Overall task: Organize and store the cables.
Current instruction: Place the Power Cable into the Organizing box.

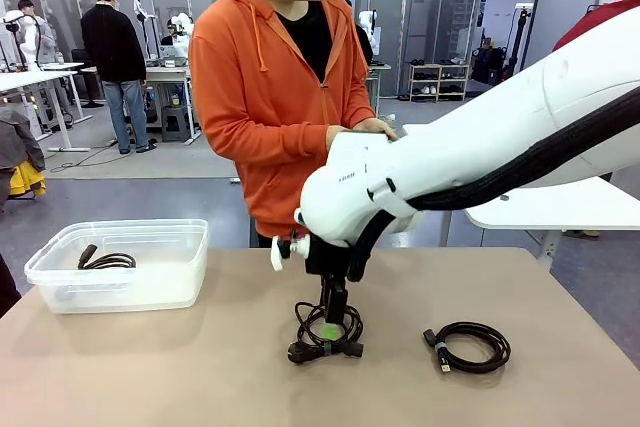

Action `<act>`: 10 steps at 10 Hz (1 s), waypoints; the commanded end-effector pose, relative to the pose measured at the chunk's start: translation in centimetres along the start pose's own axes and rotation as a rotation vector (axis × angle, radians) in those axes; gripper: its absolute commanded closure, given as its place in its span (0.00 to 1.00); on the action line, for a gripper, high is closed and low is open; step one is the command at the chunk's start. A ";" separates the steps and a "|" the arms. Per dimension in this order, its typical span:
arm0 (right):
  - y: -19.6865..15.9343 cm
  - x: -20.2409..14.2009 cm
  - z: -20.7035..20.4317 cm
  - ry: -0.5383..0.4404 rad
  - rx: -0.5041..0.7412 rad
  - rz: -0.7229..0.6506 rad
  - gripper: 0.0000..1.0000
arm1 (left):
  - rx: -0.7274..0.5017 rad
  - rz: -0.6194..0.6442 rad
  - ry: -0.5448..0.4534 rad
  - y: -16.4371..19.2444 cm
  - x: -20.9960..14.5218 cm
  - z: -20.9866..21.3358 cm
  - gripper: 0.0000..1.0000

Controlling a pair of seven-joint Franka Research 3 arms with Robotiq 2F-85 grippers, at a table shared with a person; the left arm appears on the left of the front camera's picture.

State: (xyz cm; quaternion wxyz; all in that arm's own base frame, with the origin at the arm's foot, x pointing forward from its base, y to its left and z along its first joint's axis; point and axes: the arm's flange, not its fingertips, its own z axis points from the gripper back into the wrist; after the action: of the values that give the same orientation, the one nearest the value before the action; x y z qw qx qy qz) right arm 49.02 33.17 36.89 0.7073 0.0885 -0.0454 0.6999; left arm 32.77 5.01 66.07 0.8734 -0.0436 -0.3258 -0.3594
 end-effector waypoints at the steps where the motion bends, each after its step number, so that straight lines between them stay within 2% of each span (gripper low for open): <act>1: 1.9 -2.4 6.1 -0.078 -0.091 -0.109 0.00 | -0.062 -0.174 0.011 -2.7 2.9 0.4 0.00; 3: 3.1 -6.9 10.5 -0.123 -0.142 -0.217 0.00 | -0.037 -0.253 0.069 -4.4 5.4 -1.0 0.00; 5: 4.7 -12.9 14.5 -0.177 -0.213 -0.368 0.00 | -0.065 -0.355 0.133 -7.4 8.3 -4.9 0.00; 7: 6.5 -18.1 16.8 -0.199 -0.288 -0.494 0.00 | -0.090 -0.465 0.167 -10.3 10.8 -9.4 0.00; 9: 9.1 -23.2 18.2 -0.260 -0.340 -0.632 0.00 | -0.154 -0.551 0.169 -13.3 13.6 -12.6 0.00; 10: 10.8 -25.6 18.8 -0.290 -0.366 -0.696 0.00 | -0.177 -0.606 0.209 -15.3 14.7 -14.3 0.00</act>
State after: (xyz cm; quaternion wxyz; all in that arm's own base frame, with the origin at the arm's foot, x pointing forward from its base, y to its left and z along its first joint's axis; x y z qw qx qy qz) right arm 40.90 5.17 51.26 0.8779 0.0808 -0.2178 0.4188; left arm 37.17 -18.57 60.51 0.7659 0.0065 -0.2066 -0.6088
